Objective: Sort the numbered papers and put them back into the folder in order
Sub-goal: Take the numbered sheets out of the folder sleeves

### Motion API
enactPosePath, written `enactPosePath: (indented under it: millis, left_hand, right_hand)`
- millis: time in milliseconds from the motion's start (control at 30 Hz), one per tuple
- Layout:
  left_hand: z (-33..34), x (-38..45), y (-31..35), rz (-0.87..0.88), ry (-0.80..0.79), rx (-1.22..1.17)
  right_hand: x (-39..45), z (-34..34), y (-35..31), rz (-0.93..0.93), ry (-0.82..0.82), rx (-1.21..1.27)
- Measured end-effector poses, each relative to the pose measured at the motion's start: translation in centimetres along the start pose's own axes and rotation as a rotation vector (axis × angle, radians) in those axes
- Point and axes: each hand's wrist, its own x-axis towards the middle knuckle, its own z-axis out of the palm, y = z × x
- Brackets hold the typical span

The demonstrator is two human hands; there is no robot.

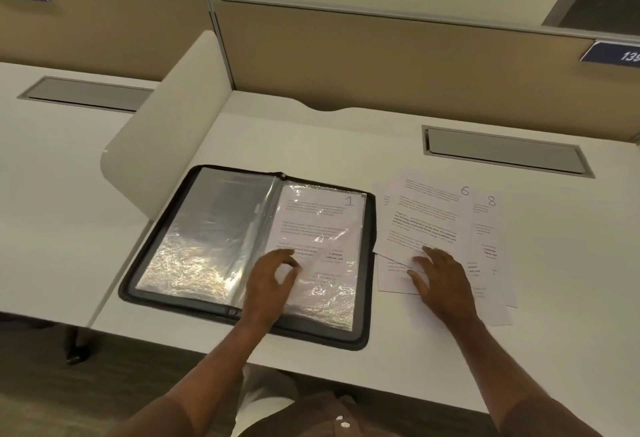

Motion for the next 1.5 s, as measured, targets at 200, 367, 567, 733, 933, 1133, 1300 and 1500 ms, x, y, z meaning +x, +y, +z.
enactPosePath:
  millis: [200,367,567,733,933,1133,1300,1500]
  left_hand:
    - [-7.0,1.8,-2.6,-0.428,0.341,-0.409]
    - [-12.2,1.2,-7.1,-0.767,0.481,-0.764]
    - [-15.4,1.2,-9.4,-0.841,0.705,-0.596]
    - [-13.1,1.9,-5.7,-0.207,0.68,-0.01]
    - [-4.6,2.0,-2.1,0.271,0.002,0.294]
    - [2.3,0.7,-1.6,0.274,-0.489,0.565]
    - [2.7,0.8,-1.5,0.313,-0.533,0.643]
    - [2.4,2.2,-0.9,0.331,-0.536,0.611]
  right_hand:
    - [1.2,-0.3,-2.0,-0.024,-0.009,0.062]
    - [2.0,-0.3,-3.4,-0.066,0.008,0.092]
    - [2.5,0.3,-4.4,-0.086,0.021,0.104]
    - [3.1,0.4,-5.8,-0.103,0.035,0.12]
    - [3.3,0.6,-7.6,-0.088,0.036,0.132]
    - [2.9,0.1,-9.3,-0.08,0.05,0.201]
    - [2.3,-1.8,-11.5,-0.056,0.101,0.349]
    - [-0.1,-6.2,-18.1,-0.304,-0.09,0.576]
